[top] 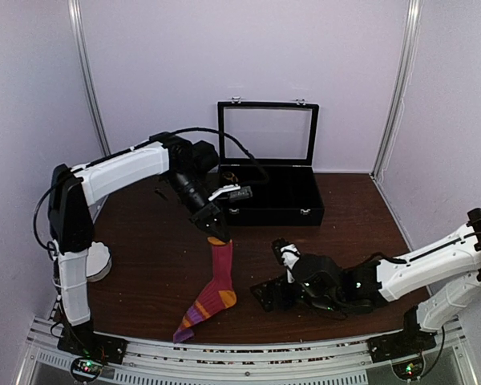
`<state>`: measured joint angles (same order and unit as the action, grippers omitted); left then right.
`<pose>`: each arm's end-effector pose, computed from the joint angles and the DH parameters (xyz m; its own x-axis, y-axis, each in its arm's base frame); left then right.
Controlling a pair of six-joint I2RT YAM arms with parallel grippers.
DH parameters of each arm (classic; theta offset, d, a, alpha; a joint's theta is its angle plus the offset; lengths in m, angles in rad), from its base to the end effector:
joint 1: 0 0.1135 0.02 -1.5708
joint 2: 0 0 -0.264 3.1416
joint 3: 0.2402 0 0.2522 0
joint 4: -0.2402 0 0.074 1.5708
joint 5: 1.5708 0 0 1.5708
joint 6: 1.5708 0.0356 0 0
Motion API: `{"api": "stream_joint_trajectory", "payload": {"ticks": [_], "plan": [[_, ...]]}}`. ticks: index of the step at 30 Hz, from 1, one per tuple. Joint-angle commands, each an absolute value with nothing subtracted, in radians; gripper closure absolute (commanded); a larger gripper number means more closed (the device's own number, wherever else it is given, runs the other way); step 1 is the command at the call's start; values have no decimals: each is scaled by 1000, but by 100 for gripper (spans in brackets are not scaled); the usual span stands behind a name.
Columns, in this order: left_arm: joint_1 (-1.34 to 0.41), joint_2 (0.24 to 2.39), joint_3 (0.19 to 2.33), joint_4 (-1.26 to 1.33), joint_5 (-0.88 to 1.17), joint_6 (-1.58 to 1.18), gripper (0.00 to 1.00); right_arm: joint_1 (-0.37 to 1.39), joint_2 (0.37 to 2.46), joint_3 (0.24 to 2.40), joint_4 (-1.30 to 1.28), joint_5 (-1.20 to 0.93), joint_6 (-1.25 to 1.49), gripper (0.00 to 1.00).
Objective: Roll the socks
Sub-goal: Place the sock at the center of the board.
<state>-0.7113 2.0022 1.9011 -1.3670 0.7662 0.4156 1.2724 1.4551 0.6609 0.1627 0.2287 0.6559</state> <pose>0.2796 -0.2735 0.2892 -0.4777 0.7957 -0.3723 0.7838 0.1947 -0.5896 0.0935 0.2765 0.1789 -0.6725 -0.1659 -0.7213 -0.5893 0.7097 0.3862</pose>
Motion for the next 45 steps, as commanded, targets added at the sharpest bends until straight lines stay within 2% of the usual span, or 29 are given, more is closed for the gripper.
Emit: {"api": "stream_joint_trajectory", "payload": {"ticks": [1, 5, 10, 13, 21, 25, 29, 35, 39, 41, 45], "plan": [[-726, 2052, 2003, -1255, 783, 319, 100, 1276, 1296, 573, 52, 352, 723, 0], [-739, 2125, 2036, -1177, 745, 285, 100, 1284, 1241, 557, -4, 371, 708, 0], [-740, 2211, 2062, -1083, 621, 260, 67, 1343, 1358, 676, -60, 368, 644, 0], [-739, 2226, 2073, -1060, 590, 280, 54, 1366, 1469, 764, -91, 344, 612, 0], [-735, 2179, 2064, -1085, 439, 431, 54, 1324, 1658, 894, -33, 228, 536, 0], [-723, 2061, 1911, -1118, 457, 524, 54, 1323, 1748, 982, -76, 120, 444, 0], [-694, 1964, 1733, -1158, 470, 607, 54, 1352, 1810, 1040, -178, 123, 317, 0], [-576, 1817, 1544, -1115, 473, 622, 53, 1369, 1767, 1019, -227, 213, 227, 0], [-501, 1659, 1436, -1034, 387, 638, 42, 1338, 1704, 1007, -237, 401, 279, 0], [-496, 1621, 1377, -1007, 398, 685, 39, 1312, 1694, 1024, -240, 388, 284, 2], [-530, 1655, 1299, -997, 488, 837, 37, 1315, 1693, 1003, -102, 282, 274, 11]]}}
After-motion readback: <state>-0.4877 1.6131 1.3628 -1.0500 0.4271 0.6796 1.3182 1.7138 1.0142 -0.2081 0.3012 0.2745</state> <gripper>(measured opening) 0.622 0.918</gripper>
